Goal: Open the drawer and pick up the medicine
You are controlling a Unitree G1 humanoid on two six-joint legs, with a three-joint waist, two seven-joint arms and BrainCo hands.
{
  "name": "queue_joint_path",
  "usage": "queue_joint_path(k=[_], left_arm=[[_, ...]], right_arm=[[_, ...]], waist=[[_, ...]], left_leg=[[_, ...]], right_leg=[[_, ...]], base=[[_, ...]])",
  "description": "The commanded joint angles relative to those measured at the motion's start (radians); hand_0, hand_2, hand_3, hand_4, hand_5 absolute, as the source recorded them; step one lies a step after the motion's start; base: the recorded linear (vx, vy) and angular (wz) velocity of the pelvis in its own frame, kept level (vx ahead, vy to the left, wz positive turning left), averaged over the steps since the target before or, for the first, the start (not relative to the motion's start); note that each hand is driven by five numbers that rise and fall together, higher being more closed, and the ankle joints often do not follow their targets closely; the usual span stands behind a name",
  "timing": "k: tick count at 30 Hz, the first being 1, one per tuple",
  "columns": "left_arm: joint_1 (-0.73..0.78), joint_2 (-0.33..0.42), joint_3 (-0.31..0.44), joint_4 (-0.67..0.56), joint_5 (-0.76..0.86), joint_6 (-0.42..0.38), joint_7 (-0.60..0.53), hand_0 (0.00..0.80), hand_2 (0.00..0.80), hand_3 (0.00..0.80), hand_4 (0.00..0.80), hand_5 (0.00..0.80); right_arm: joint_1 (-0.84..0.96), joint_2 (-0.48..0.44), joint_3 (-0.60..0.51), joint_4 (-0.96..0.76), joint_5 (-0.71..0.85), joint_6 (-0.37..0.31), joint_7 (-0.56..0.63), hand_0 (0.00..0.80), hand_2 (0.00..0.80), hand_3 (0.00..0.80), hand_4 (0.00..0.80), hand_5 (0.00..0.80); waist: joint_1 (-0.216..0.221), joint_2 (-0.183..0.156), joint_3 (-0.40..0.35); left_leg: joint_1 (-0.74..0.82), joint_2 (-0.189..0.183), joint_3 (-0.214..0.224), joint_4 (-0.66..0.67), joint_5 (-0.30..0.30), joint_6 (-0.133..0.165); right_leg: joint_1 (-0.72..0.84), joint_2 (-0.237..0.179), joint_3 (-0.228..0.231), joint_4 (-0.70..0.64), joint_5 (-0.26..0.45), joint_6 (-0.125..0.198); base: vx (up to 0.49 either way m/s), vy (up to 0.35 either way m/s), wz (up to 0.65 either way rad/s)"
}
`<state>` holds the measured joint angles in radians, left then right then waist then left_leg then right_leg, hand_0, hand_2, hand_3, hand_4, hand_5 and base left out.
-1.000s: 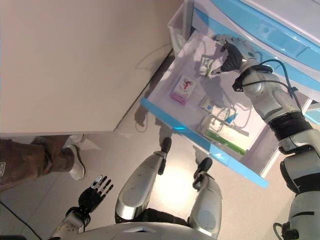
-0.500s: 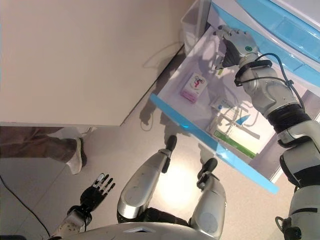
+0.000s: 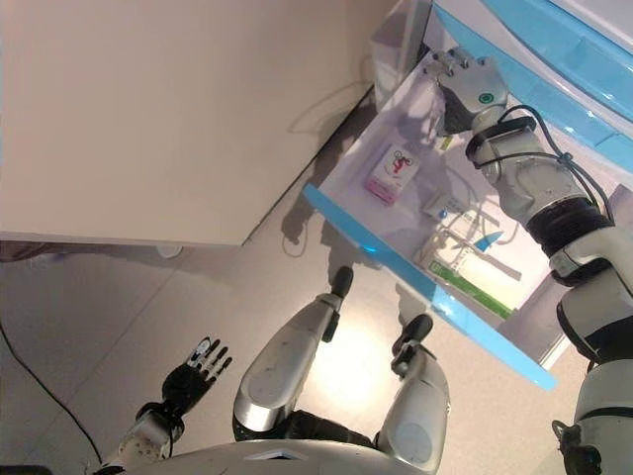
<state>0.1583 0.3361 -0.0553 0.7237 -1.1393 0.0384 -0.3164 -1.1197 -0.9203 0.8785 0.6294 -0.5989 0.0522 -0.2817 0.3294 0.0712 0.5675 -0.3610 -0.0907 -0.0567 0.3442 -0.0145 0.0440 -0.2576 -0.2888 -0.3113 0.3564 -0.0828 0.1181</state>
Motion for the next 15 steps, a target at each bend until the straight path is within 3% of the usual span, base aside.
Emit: queue_joint_path(k=[1,7,15], left_arm=[[0.115,0.058,-0.04,-0.028,-0.013,-0.018,-0.008,0.0,0.0,0.0,0.0,0.0],[0.114,0.051,-0.047,-0.033,-0.01,-0.016,-0.018,0.0,0.0,0.0,0.0,0.0],[0.111,0.043,-0.059,-0.043,-0.019,-0.018,-0.012,0.0,0.0,0.0,0.0,0.0]], right_arm=[[-0.081,-0.066,0.04,0.065,0.064,0.032,-0.017,0.0,0.0,0.0,0.0,0.0],[-0.03,-0.038,-0.008,0.142,0.155,0.0,0.004,0.0,0.0,0.0,0.0,0.0],[-0.01,-0.024,-0.029,0.203,0.094,-0.01,-0.019,0.0,0.0,0.0,0.0,0.0]], waist=[[0.02,0.049,-0.047],[0.018,0.062,-0.047],[0.013,0.081,-0.047]], left_leg=[[-0.011,0.004,0.024,0.039,-0.075,0.006],[-0.019,0.001,0.021,0.038,-0.073,0.006],[-0.026,-0.004,0.029,0.033,-0.069,0.007]], right_leg=[[-0.045,0.014,0.02,0.123,-0.029,-0.029],[-0.058,0.013,0.027,0.123,-0.026,-0.032],[-0.071,0.006,0.032,0.121,-0.021,-0.034]], base=[[0.0,0.0,0.0],[0.0,0.0,0.0],[-0.003,0.001,0.0]])
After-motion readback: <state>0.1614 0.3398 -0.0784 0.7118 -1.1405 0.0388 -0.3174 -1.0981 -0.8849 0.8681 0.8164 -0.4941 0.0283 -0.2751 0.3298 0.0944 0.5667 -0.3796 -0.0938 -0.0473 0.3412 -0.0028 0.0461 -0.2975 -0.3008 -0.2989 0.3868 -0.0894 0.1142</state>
